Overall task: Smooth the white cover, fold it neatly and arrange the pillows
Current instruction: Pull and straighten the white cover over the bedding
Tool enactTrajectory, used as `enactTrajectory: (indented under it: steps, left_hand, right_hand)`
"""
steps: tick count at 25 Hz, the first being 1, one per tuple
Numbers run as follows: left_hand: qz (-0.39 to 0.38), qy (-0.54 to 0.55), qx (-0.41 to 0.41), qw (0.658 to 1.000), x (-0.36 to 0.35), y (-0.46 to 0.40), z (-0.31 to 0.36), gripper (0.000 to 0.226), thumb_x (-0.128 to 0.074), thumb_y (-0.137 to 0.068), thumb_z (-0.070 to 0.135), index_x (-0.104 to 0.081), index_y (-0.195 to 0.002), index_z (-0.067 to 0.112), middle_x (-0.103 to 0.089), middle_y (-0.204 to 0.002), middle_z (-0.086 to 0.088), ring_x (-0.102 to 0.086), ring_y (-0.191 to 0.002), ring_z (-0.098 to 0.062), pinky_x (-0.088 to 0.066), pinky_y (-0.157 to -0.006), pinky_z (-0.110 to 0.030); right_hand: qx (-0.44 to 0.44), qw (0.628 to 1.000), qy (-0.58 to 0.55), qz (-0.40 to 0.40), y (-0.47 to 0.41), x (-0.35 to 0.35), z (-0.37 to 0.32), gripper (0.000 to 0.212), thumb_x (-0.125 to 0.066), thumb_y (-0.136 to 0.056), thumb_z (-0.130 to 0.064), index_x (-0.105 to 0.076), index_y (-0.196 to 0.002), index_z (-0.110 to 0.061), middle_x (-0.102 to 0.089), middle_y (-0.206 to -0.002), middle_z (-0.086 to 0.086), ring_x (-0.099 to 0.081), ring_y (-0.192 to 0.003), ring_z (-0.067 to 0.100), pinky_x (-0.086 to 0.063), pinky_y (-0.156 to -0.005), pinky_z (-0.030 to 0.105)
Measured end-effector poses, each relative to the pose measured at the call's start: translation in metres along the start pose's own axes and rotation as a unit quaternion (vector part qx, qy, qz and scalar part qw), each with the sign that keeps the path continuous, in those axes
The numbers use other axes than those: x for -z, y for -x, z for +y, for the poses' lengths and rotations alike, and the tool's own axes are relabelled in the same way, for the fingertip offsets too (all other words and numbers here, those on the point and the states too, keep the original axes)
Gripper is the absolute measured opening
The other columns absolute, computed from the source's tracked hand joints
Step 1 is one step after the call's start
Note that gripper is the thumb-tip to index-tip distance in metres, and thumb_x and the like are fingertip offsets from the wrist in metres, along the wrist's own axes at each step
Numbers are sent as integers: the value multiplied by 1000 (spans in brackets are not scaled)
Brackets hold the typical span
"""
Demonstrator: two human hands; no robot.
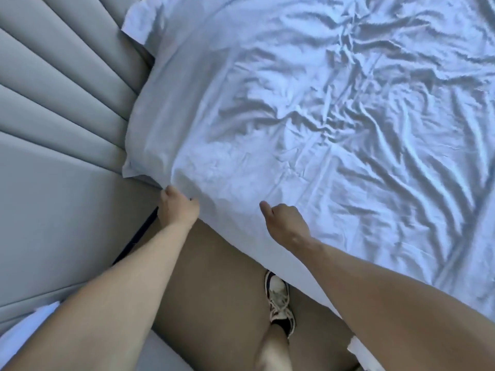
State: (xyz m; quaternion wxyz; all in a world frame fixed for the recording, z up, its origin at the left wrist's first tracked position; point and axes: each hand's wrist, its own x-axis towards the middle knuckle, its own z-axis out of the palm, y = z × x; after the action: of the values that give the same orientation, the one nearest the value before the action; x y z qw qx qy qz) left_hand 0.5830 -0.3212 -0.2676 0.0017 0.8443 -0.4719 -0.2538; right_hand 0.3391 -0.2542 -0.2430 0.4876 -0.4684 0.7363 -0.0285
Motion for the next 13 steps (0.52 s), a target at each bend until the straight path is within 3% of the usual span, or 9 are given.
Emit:
enactTrajectory:
  steps: [2, 5, 8, 10, 13]
  left_hand:
    - [17, 44, 0, 999, 23, -47, 2, 65, -66, -92, 27, -35, -145, 4, -40, -146, -17, -46, -130, -39, -49, -100, -48]
    - [12, 35, -25, 999, 55, -105, 14, 78, -72, -85, 32, -35, -148, 5, -41, -146, -17, -47, -131, -39, -48, -103, -49]
    - [-37, 26, -41, 998, 63, -147, 33, 90, -74, -81, 37, -28, -153, 10, -34, -151, -14, -41, -136, -37, -44, -108, -46]
    - [-71, -11, -46, 996, 60, -160, 47, 87, -76, -81, 38, -33, -150, 8, -36, -149, -14, -45, -131, -38, -45, -104, -42]
    - [-39, -94, -65, 993, 45, -176, 47, 60, -74, -86, 39, -55, -131, 3, -47, -136, -18, -48, -124, -41, -48, -98, -47]
  right_hand:
    - [-16, 1000, 10, -5, -19, -10, -18, 59, -30, -104, -51, -29, -60, -13, -36, -58, 3, -34, -51, 22, -29, -51, 30]
    - [-18, 998, 51, -21, -43, -21, -32, 44, -36, -101, -39, -37, -67, -12, -44, -67, 4, -41, -58, 22, -36, -55, 32]
    - [39, 998, 56, -1, -68, -23, -60, 21, -46, -97, -32, -57, -98, -14, -56, -101, 3, -58, -83, 22, -52, -71, 36]
    - [77, 995, 60, -14, -83, -23, -81, 40, -54, -97, -36, -52, -132, -15, -49, -128, 5, -56, -112, 25, -53, -90, 41]
    - [68, 990, 111, -61, -109, -32, -102, 70, -65, -91, -49, -38, -145, -14, -40, -139, 10, -43, -128, 31, -46, -103, 45]
